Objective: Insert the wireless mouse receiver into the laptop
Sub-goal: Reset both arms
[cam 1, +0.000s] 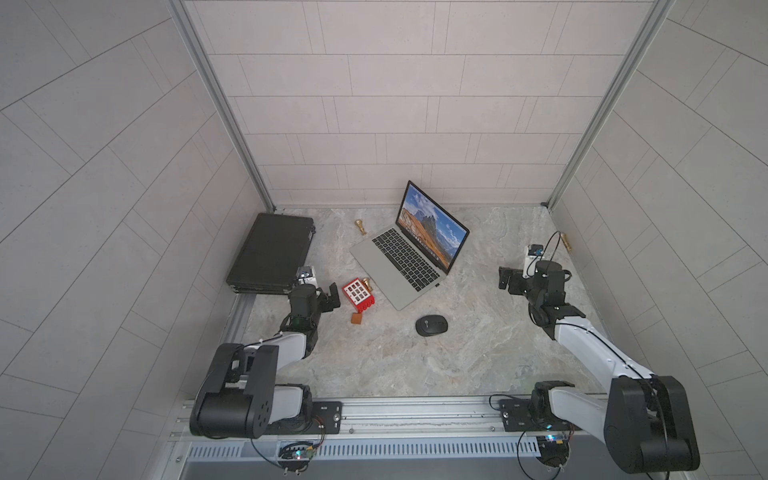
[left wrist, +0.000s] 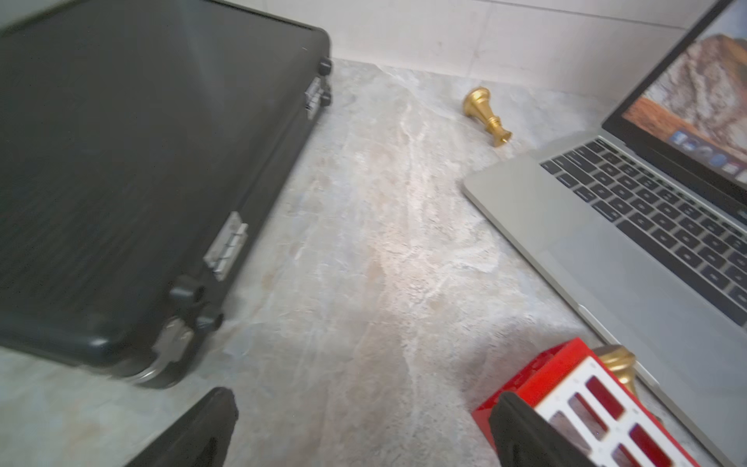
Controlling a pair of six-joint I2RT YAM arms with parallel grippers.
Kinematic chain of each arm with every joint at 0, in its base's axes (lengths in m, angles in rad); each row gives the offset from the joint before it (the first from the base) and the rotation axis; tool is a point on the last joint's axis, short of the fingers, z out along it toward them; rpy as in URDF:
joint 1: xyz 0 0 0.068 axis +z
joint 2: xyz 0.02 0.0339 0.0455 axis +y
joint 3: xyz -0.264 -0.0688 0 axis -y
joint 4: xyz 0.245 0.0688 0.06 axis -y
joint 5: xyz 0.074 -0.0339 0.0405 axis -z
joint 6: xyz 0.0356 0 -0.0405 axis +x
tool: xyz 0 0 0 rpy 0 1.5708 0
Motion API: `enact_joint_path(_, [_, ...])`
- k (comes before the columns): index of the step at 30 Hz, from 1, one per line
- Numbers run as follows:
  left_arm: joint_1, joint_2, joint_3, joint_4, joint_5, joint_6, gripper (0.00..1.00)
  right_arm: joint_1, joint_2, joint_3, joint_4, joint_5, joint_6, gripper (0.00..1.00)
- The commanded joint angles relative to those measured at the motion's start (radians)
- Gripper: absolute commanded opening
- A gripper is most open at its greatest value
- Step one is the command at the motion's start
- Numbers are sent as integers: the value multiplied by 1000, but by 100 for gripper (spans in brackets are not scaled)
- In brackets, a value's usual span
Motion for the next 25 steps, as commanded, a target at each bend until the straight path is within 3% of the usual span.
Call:
enact_joint_path(1, [8,144,73,225,163,71,100,-7,74,-78,365,70,-19,100])
enact_joint_path(2, [9,188,86,256,171,75,100,-7,119,-89,433,64,-39,100])
enact_joint_path(5, [14,144,168,25,66,21,100,-8,249,-100,577,52,-83,100])
enact_joint_path(9, [14,152,165,43,43,19,100,-10,403,-106,764,-22,-119,100])
enact_joint_path(11, [14,145,167,28,44,19,100,-13,363,-64,609,-20,-115,100])
enact_joint_path(14, [13,145,166,33,43,20,100,-27,387,-77,672,-44,-105,100])
enact_joint_path(25, [13,147,167,30,43,19,100,-27,369,-66,622,-42,-101,100])
